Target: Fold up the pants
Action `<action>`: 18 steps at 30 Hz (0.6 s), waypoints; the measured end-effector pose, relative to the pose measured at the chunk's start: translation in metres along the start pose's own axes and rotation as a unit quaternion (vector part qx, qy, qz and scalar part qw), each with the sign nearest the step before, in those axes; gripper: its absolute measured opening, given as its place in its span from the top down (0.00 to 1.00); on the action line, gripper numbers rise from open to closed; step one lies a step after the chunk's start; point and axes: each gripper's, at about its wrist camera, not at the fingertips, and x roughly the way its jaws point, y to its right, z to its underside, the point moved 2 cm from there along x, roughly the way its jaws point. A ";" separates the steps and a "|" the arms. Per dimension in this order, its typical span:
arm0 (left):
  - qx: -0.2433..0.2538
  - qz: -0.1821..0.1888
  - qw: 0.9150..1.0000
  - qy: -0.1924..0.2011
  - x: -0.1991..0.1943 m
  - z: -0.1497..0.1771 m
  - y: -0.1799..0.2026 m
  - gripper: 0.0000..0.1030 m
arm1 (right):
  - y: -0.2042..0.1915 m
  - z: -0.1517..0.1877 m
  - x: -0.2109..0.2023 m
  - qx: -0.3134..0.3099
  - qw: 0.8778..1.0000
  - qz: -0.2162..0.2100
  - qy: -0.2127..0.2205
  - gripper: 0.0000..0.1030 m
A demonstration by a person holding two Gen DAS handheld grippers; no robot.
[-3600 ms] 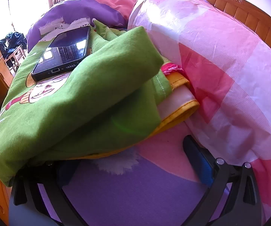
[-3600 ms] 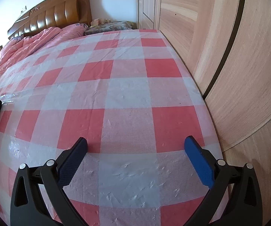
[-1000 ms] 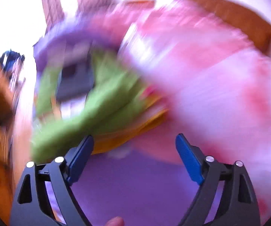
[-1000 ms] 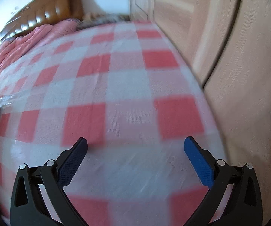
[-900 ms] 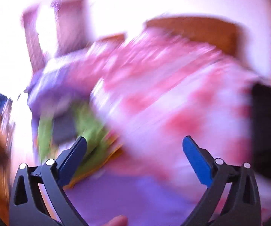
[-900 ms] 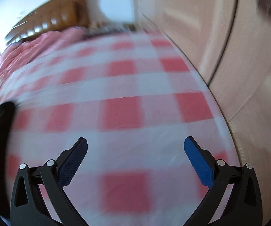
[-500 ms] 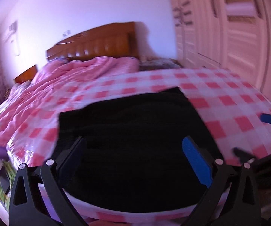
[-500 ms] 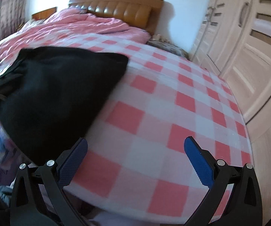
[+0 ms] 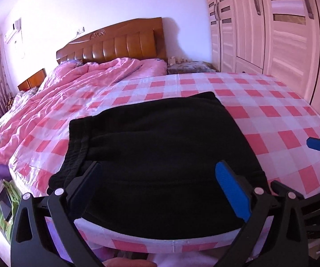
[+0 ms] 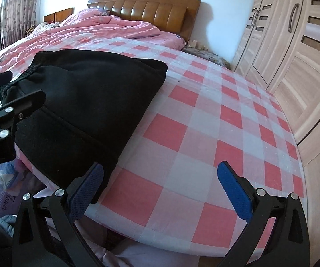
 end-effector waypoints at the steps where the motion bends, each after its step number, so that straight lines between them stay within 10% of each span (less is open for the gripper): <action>1: -0.001 -0.001 1.000 -0.001 0.001 0.000 0.000 0.01 | 0.000 0.000 -0.001 -0.001 1.000 -0.001 0.001 0.04; 18: -0.021 -0.006 0.999 -0.024 0.011 0.010 -0.014 0.01 | -0.006 -0.001 -0.005 -0.005 1.000 -0.013 0.006 0.04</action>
